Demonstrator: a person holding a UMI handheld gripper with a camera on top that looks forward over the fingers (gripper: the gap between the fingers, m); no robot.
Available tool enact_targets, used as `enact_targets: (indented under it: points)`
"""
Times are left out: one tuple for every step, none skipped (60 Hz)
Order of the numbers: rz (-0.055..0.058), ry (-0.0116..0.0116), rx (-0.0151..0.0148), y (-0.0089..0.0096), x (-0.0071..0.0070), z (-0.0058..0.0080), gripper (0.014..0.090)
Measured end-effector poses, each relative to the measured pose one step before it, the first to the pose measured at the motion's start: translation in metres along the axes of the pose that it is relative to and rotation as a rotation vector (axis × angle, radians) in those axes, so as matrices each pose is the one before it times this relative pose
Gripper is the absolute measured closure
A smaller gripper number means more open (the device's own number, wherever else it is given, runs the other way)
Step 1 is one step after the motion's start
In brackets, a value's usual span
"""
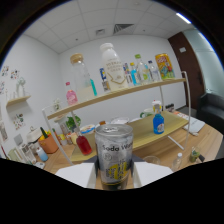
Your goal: Make me a cup of Mojito.
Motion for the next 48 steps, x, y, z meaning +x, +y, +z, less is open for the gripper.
enact_targets:
  points:
    - [0.0204,-0.00452,-0.00404,0.00271,0.00146,0.00138,0.0543]
    - [0.0217,-0.00626,-0.00134,0.00338,0.00074,0.00066,0.0543]
    - [0.0234,-0.00609,-0.00216,0.00301,0.00063,0.00063,0.0543]
    - [0.0236,-0.00235,-0.00634,0.0018,0.00117,0.00135,0.0544]
    - [0.024,-0.00273,-0.00624,0.00261,0.00124,0.00081,0.0544]
    - [0.0236,-0.00284,-0.00611,0.00212,0.00087,0.00085,0.0544]
    - [0.025,-0.00403,-0.00397,0.00153,0.00069,0.00084,0.0544]
    - [0.0289,-0.00579,-0.00236,0.00099,0.00039,0.00084,0.0544]
    - [0.0325,-0.0061,-0.00224,0.00083,0.00025,0.00111,0.0543]
    - [0.0338,-0.00574,-0.00348,0.0011,0.00043,0.00117,0.0544]
    - [0.0349,-0.00616,-0.00582,0.00115,0.0004,0.0011,0.0544]
    - [0.0369,-0.00637,-0.00597,0.00093,0.00023,0.00119,0.0545]
    - [0.0374,-0.0056,-0.00668,0.00035,0.00056,0.00018,0.0545]
    - [0.0366,-0.00579,-0.00226,0.00041,0.0006,0.00164,0.0547]
    - [0.0341,-0.00504,-0.00216,0.00029,0.00049,0.00132,0.0545]
    - [0.0319,-0.00428,-0.00388,0.00051,0.00003,0.00053,0.0544]
    - [0.0351,-0.00633,-0.00499,0.0005,0.00025,0.00104,0.0544]
    - [0.0358,-0.00699,-0.00548,0.00028,0.00022,0.00112,0.0545]
    - [0.0347,-0.00644,-0.00476,0.00008,-0.00002,0.00095,0.0544]
    - [0.0331,-0.00484,-0.00344,-0.00026,0.00042,0.00094,0.0545]
    - [0.0337,-0.00418,-0.00254,-0.0004,0.00057,0.00079,0.0544]
    - [0.0374,-0.00478,-0.00531,-0.00044,0.0002,-0.00004,0.0543]
    - [0.0366,-0.00637,-0.00397,-0.00019,0.00017,0.00122,0.0543]
    - [0.0356,-0.00567,-0.0033,-0.0003,0.00017,0.00111,0.0543]
    - [0.0336,-0.00429,-0.00189,-0.00068,0.00042,0.00091,0.0543]
    - [0.0321,-0.00465,-0.00126,-0.00063,0.00031,0.00047,0.0543]
    - [0.0337,-0.00678,0.00011,-0.00097,-0.00019,0.00063,0.0544]
    - [0.0356,-0.00753,-0.00036,-0.00089,-0.00061,0.00014,0.0544]
    - [0.0366,-0.00715,-0.00097,-0.00081,-0.00056,0.00004,0.0544]
    - [0.0357,-0.00775,-0.00125,-0.0008,-0.00101,-0.00011,0.0544]
    - [0.0348,-0.00859,-0.00076,-0.0009,-0.00143,-0.00011,0.0545]
    - [0.0319,-0.00851,-0.00097,-0.00092,-0.00156,-0.0002,0.0547]
    - [0.0275,-0.00836,-0.00131,-0.0006,-0.00166,-0.0004,0.0546]
    - [0.0247,-0.00498,-0.00459,-0.00104,-0.00196,-0.0008,0.0545]
    - [0.0189,-0.00565,-0.00181,0.0,-0.00119,0.00013,0.0545]
    - [0.0193,-0.00427,-0.00187,0.00035,-0.00127,0.00019,0.0546]
    - [0.0217,-0.0042,-0.00266,-0.00028,-0.00058,0.00008,0.0546]
    - [0.0241,-0.00688,-0.00136,0.00061,-0.0021,0.00009,0.0545]
    - [0.0307,-0.00958,-0.00385,-0.00039,-0.00163,-0.00018,0.0546]
    - [0.035,-0.01082,-0.00318,0.00008,-0.00187,0.0001,0.0546]
    - [0.0395,-0.01035,-0.00305,0.00009,-0.00147,0.00004,0.0547]
    - [0.0424,-0.0102,-0.00197,-0.00024,-0.00133,-0.00007,0.0545]
    - [0.0425,-0.0093,-0.00133,-0.00052,-0.00113,-0.00006,0.0545]
    - [0.0396,-0.00907,-0.002,-0.00034,-0.00089,0.00014,0.0546]
    - [0.0361,-0.00558,-0.00261,0.00016,-0.00328,-0.00119,0.0545]
    - [0.0333,-0.00788,0.00119,-0.00062,-0.00079,0.00013,0.0546]
    - [0.026,-0.00601,-0.00133,-0.00094,0.00127,0.00031,0.0546]
    - [0.0261,-0.0037,0.00135,-0.00026,-0.00103,-0.00049,0.0545]
